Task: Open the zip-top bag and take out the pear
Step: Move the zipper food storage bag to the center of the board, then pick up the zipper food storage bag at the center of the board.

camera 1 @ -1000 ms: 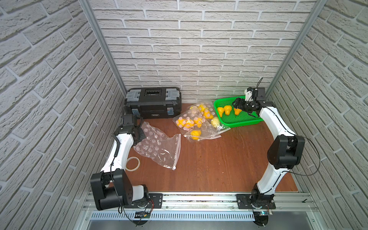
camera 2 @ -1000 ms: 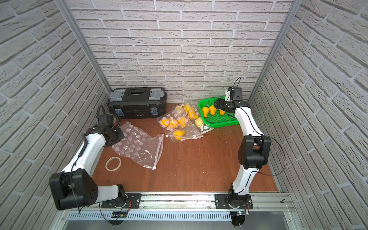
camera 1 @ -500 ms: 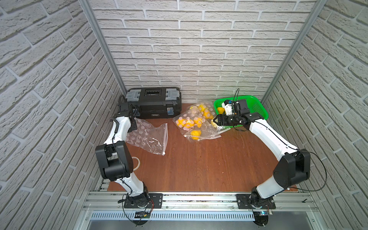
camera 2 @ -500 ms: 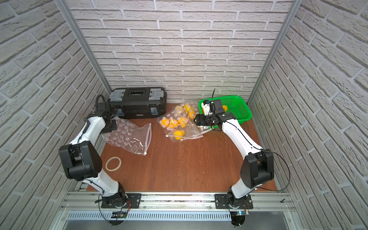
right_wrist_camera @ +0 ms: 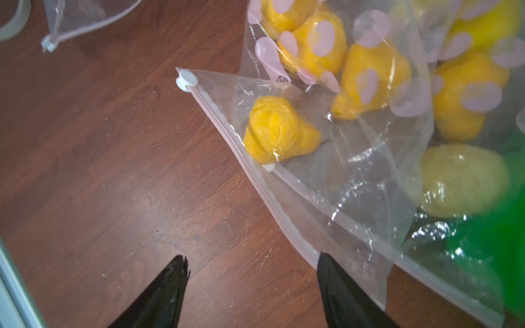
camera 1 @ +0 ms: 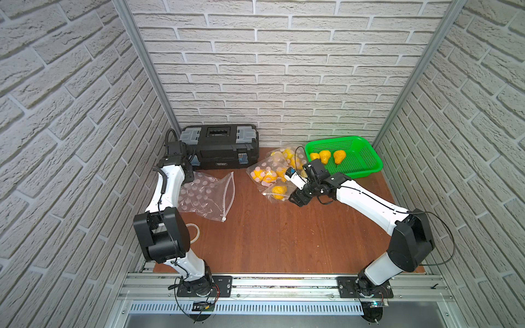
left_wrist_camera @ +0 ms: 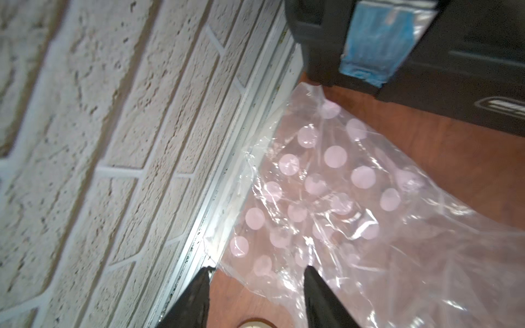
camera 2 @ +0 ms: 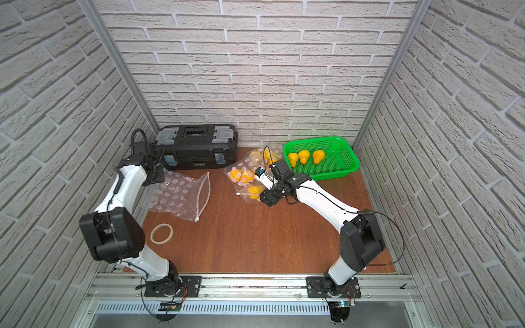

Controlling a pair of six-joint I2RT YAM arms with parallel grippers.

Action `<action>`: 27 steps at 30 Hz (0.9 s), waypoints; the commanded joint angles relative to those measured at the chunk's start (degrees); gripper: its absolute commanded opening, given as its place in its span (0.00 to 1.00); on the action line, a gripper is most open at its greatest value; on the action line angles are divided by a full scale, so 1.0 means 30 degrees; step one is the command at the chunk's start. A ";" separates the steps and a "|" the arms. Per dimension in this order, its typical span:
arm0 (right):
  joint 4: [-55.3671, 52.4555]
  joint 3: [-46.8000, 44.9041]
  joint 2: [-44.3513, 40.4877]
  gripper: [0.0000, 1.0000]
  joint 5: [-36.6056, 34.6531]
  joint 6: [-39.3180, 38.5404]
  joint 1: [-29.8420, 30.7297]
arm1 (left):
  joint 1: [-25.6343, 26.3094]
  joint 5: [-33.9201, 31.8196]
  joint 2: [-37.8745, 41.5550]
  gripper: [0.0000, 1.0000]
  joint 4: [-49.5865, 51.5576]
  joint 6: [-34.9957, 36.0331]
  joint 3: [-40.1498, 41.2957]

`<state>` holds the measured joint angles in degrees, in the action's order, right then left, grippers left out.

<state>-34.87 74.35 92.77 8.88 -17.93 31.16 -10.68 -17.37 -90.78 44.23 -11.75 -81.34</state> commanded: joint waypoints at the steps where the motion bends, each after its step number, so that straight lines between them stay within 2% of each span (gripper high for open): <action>1: 0.1853 -0.0046 0.0668 0.75 -0.0227 -0.5291 0.0699 | 0.0600 0.2914 0.1539 0.55 -0.0501 -0.0940 0.1083; 5: 0.2062 0.1273 0.2608 0.74 -0.0726 -0.7708 0.0822 | 0.1384 0.5909 0.3178 0.55 -0.2168 -0.2464 0.3193; 8: 0.1890 0.2180 0.4034 0.74 -0.1833 -0.8825 0.0835 | 0.2006 0.7272 0.4078 0.55 -0.3284 -0.3482 0.4885; 13: 0.2572 0.2536 0.5373 0.68 -0.3653 -0.9650 0.0806 | 0.3043 0.8175 0.5041 0.55 -0.4794 -0.4729 0.7565; 15: 0.2717 0.2578 0.5478 0.57 -0.3737 -0.9670 0.0806 | 0.3421 0.8289 0.5179 0.55 -0.5178 -0.4890 0.8320; 17: 0.2368 0.2719 0.5388 0.39 -0.3338 -0.9667 0.0806 | 0.3736 0.8351 0.5265 0.55 -0.5436 -0.5105 0.8885; 20: 0.1937 0.2914 0.5136 0.18 -0.3054 -0.9517 0.0806 | 0.4238 0.8315 0.5467 0.55 -0.5739 -0.5180 0.9336; 23: 0.1235 0.3349 0.4793 0.06 -0.2962 -0.9449 0.0821 | 0.4560 0.8359 0.5808 0.55 -0.6032 -0.5095 0.9501; 27: 0.0563 0.4135 0.4042 0.03 -0.2942 -0.9562 0.0880 | 0.4672 0.8558 0.6432 0.54 -0.6335 -0.4853 0.9197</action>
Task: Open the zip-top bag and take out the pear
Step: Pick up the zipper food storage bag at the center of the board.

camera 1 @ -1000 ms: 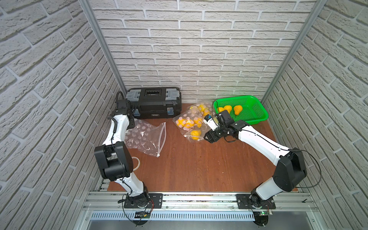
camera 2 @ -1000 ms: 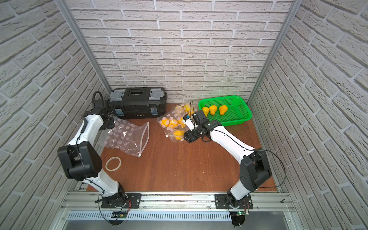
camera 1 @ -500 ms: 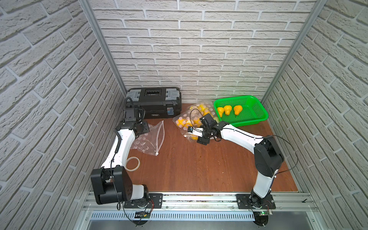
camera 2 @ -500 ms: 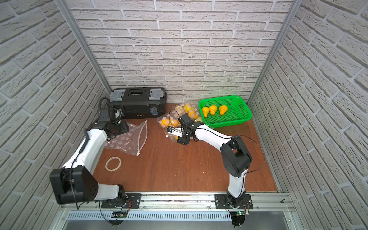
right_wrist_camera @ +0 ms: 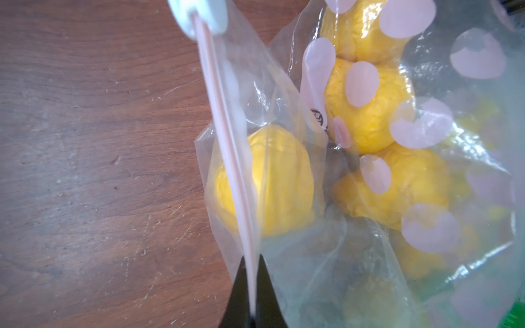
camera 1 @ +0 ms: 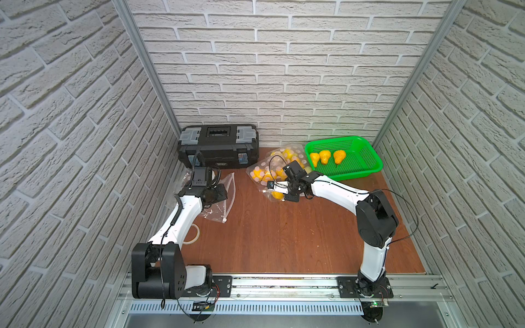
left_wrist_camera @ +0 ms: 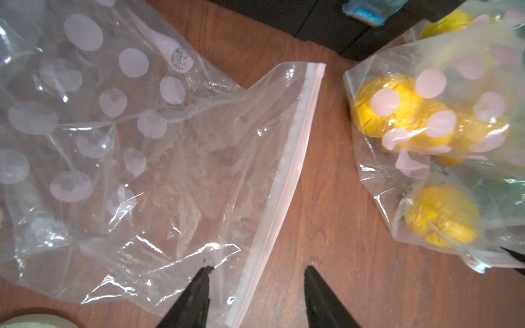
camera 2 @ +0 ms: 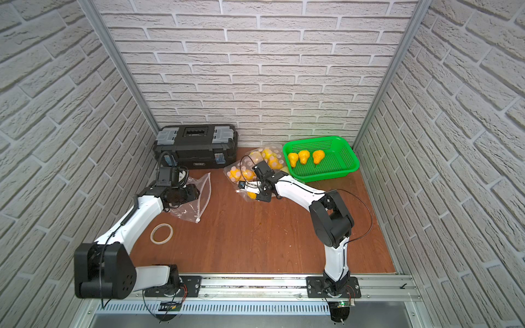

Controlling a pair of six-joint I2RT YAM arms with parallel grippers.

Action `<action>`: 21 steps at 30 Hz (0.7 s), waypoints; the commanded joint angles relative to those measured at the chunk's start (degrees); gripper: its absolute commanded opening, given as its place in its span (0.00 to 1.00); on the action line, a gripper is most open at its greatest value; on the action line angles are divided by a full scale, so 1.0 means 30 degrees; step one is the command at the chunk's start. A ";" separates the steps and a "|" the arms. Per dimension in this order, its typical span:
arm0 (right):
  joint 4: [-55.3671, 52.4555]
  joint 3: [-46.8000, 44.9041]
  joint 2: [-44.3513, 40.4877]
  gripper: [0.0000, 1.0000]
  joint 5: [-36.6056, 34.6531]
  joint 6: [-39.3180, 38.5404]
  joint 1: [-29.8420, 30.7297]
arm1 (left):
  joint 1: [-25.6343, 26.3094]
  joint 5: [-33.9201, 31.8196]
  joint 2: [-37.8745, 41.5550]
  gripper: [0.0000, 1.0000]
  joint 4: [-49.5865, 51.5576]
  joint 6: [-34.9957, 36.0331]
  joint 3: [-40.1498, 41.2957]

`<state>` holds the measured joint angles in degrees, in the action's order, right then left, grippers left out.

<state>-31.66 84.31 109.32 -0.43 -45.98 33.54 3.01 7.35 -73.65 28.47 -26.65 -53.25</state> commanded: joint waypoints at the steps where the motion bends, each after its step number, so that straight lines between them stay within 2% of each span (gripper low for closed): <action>1: -0.0672 0.1073 -0.1765 0.03 0.0131 -0.0222 0.0121 | 0.0112 0.0382 0.0914 0.54 -0.1110 0.0204 -0.0312; 7: 0.0118 0.2055 -0.4073 0.03 -0.0163 -0.0648 0.0578 | 0.0156 0.0445 0.2260 0.53 -0.1125 0.0527 -0.1191; 10: 0.0981 0.2490 -0.5182 0.03 0.0440 -0.0933 0.0795 | 0.0141 0.0418 0.3020 0.53 -0.1255 0.0596 -0.1431; 16: -0.0299 0.4797 -0.6299 0.03 0.1761 -0.1146 0.1148 | 0.0170 0.0925 0.4679 0.52 -0.1498 0.1102 -0.2034; 21: -0.1430 0.4708 -0.7889 0.03 0.3806 -0.1220 0.1304 | 0.0336 0.2683 0.5854 0.53 -0.2424 0.1816 -0.2286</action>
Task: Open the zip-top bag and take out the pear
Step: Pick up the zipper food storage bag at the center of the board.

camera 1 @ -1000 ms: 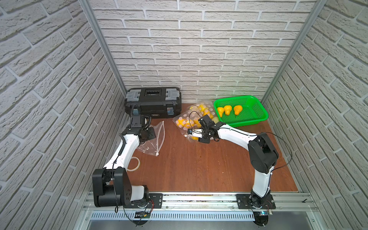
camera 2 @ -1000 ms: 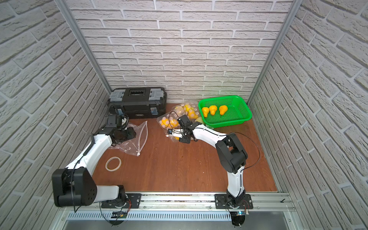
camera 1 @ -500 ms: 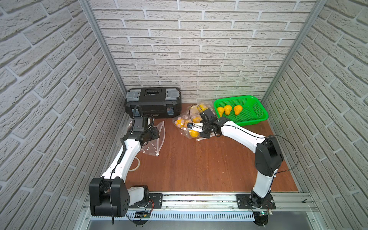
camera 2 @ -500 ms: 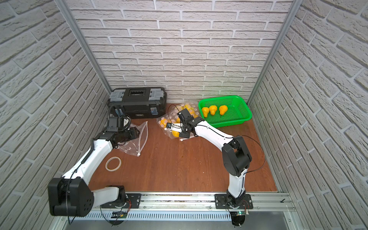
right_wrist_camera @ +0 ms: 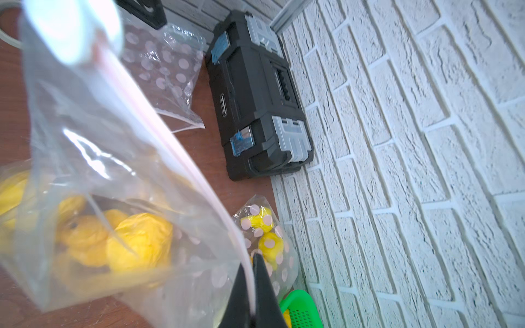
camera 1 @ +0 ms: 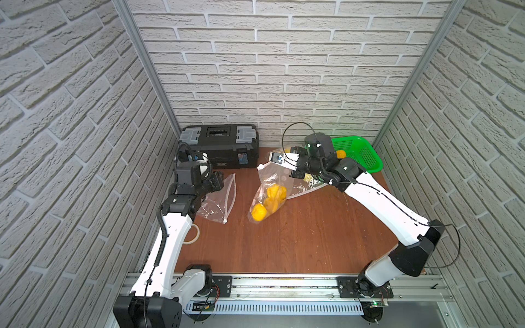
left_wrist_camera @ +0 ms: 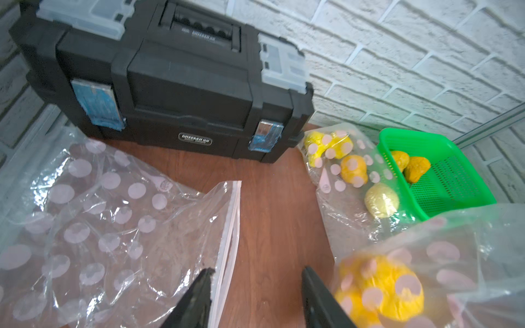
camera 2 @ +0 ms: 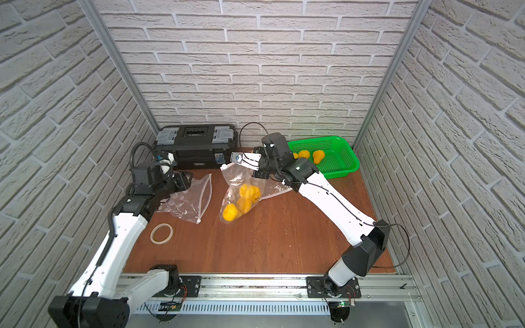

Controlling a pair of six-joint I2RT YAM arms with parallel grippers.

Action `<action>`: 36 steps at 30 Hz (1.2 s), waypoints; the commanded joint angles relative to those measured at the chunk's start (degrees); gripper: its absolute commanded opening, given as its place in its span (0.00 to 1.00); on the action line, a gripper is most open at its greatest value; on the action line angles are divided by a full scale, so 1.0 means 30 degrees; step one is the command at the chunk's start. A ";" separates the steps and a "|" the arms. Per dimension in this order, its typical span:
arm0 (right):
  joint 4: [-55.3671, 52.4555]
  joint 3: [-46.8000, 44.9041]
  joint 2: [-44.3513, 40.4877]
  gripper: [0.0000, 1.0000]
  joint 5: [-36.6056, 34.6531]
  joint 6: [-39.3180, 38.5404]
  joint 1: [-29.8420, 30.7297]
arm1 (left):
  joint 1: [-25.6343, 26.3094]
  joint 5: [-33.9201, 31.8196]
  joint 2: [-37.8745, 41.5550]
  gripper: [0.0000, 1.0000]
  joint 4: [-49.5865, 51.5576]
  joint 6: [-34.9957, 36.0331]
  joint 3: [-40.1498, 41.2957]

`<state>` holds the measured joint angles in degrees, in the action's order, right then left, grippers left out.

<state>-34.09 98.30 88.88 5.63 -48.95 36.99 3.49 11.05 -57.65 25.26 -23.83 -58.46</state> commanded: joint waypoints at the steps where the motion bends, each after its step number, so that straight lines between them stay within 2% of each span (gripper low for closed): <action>1: -0.0891 -0.0171 -0.1474 0.03 0.2437 -0.0212 0.0144 | 0.0308 0.2289 0.0679 0.55 -0.1746 0.1077 -0.0554; 4: -0.1737 -0.0869 -0.2260 0.03 0.3615 0.0076 0.0177 | 0.0932 0.4444 0.0904 0.58 -0.2868 0.1233 -0.0525; 7: -0.1724 -0.1987 -0.2745 0.03 0.3585 0.1158 0.0343 | 0.2102 0.6482 0.1060 0.59 -0.3671 0.1242 -0.0475; 12: -0.2289 -0.2774 -0.2795 0.03 0.1791 0.4129 0.1087 | 0.5376 0.6008 0.1464 0.64 -0.4488 0.1349 0.0186; 17: -0.3365 -0.3101 -0.2556 0.03 0.0209 0.7202 0.1657 | 0.7997 0.6859 0.1610 0.67 -0.6195 0.1836 0.1681; 24: -0.4574 -0.3278 -0.2846 0.03 -0.1203 0.9192 0.1805 | 0.8268 0.7738 0.3008 0.75 -0.7757 0.2810 0.3984; 30: -0.5291 -0.3153 -0.2866 0.03 -0.1493 0.9686 0.1791 | 0.8209 0.8555 0.4220 0.81 -0.6719 0.4667 0.3780; 36: -0.5987 -0.2283 -0.2355 0.03 -0.1637 1.0264 0.1791 | 0.8014 1.1041 0.4300 0.75 -0.5439 0.6210 0.3637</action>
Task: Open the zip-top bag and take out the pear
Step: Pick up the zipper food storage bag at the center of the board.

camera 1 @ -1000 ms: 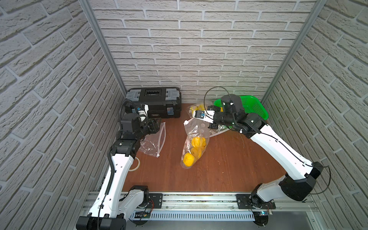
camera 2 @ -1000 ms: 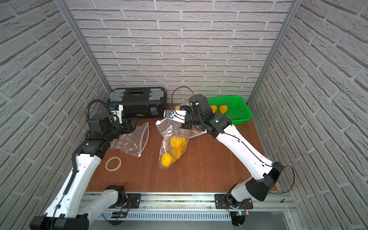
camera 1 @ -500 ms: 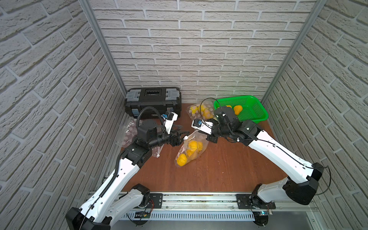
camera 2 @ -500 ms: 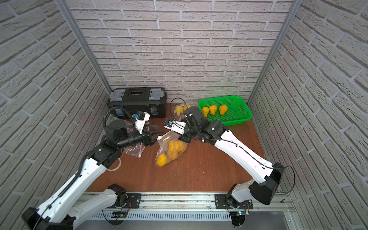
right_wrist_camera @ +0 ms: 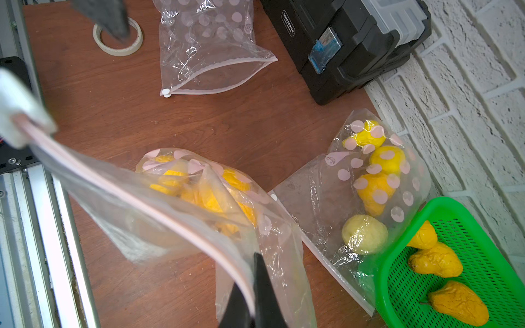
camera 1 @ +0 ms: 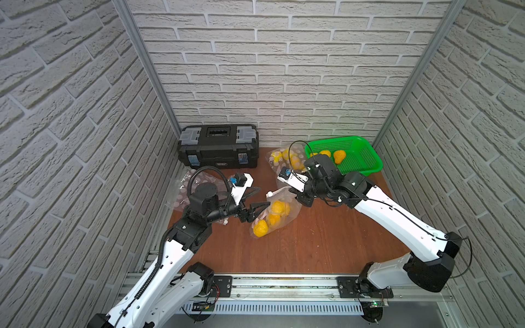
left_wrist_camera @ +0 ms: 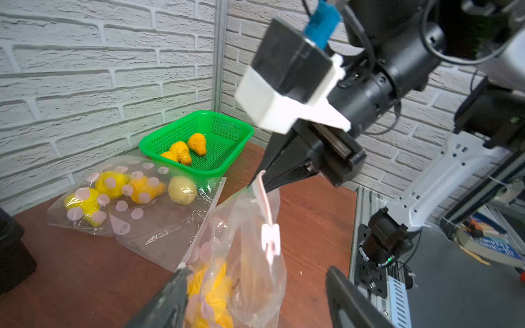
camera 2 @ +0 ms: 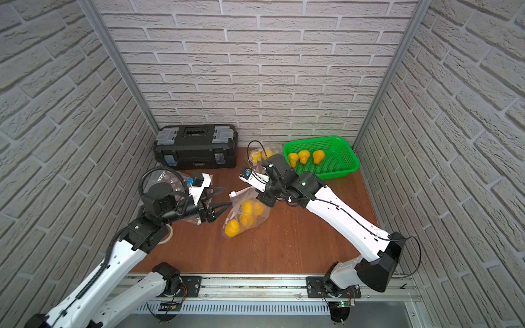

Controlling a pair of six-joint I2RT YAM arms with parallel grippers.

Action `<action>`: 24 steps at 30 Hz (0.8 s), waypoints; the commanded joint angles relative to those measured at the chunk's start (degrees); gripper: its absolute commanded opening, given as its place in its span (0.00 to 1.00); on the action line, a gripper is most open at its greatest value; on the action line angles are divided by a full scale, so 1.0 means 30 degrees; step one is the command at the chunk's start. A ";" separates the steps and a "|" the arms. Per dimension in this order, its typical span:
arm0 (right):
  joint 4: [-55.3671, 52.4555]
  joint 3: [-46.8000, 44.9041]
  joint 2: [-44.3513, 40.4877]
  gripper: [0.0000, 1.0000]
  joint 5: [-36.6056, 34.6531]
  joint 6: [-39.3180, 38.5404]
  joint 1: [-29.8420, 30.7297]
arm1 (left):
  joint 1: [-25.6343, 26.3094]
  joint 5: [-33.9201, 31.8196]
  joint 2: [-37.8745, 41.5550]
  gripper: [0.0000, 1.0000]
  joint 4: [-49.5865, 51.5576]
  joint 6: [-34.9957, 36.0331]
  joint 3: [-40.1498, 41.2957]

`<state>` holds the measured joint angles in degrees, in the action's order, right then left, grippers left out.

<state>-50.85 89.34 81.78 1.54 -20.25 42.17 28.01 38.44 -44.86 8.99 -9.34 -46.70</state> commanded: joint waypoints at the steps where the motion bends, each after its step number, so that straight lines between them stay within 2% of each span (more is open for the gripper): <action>1: -0.0419 0.0789 0.0042 0.03 -0.0265 0.0750 0.0078 | -0.0222 0.2105 0.0098 0.75 -0.0320 0.1234 -0.0105; 3: -0.0423 0.0894 0.0077 0.03 -0.0008 0.0752 0.0079 | -0.0185 0.2820 0.0208 0.74 -0.1332 0.2111 0.0664; 6: -0.0266 0.0762 -0.0104 0.03 0.0704 0.0715 0.0090 | -0.0111 0.0321 0.0177 0.74 -0.3076 0.2124 0.1729; 9: -0.0078 0.0351 -0.0409 0.03 0.1330 0.0468 0.0068 | -0.0115 0.0072 -0.0625 0.68 -0.4632 0.2134 0.1861; 10: -0.0052 0.0249 -0.0476 0.03 0.1482 0.0442 0.0090 | -0.0137 0.0267 -0.1068 0.65 -0.5044 0.2074 0.1777; 14: 0.0045 -0.0269 -0.0825 0.03 0.1789 0.0312 0.0091 | -0.0121 0.2005 -0.2828 0.40 -0.5760 0.2196 0.1015; 18: -0.0072 -0.0586 -0.1006 0.03 0.1554 0.0249 0.0071 | -0.0130 0.2605 -0.3242 0.18 -0.5803 0.2487 0.0837; 22: -0.0101 -0.0774 -0.1106 0.03 0.1565 0.0221 0.0065 | -0.0176 0.2518 -0.2738 0.04 -0.5643 0.2976 0.1151; 24: -0.0203 -0.0817 -0.1073 0.03 0.1642 0.0209 0.0076 | -0.0211 0.2553 -0.2338 0.00 -0.5585 0.3190 0.1305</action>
<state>-52.07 87.50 80.09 5.65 -19.29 42.17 27.75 44.40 -53.93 -4.27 -2.02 -42.46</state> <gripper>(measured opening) 0.054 0.053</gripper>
